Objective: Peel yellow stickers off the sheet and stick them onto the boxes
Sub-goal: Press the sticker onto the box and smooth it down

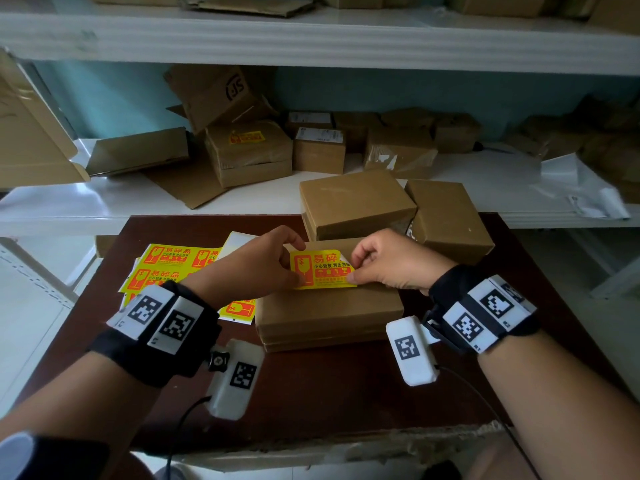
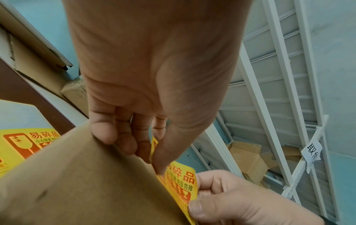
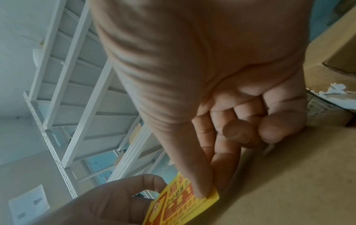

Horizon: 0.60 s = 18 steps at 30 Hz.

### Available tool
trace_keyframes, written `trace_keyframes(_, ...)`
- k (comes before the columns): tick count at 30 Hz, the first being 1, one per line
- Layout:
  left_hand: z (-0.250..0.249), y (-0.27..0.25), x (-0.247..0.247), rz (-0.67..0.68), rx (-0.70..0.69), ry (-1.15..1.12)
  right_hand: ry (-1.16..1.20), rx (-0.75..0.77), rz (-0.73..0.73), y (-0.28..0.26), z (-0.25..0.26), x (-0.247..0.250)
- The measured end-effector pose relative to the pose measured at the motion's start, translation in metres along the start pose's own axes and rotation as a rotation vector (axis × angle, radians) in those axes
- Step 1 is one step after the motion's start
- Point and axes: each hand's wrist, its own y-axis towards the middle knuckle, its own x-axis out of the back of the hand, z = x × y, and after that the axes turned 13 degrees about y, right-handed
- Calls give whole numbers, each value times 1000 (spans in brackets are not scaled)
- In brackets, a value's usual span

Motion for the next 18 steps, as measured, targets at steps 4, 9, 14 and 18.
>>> trace_keyframes(4,1,0,-2,19,4,32,-24,0,5,1,0,-1)
trace_keyframes(9,2,1,-3,25,7,54,-26,1,1,3,-1,-1)
trace_keyframes(14,2,3,-4,22,6,76,-21,4,7,2,-2,-1)
trace_keyframes(18,3,4,-5,5,3,94,-29,5,5,2,-2,-1)
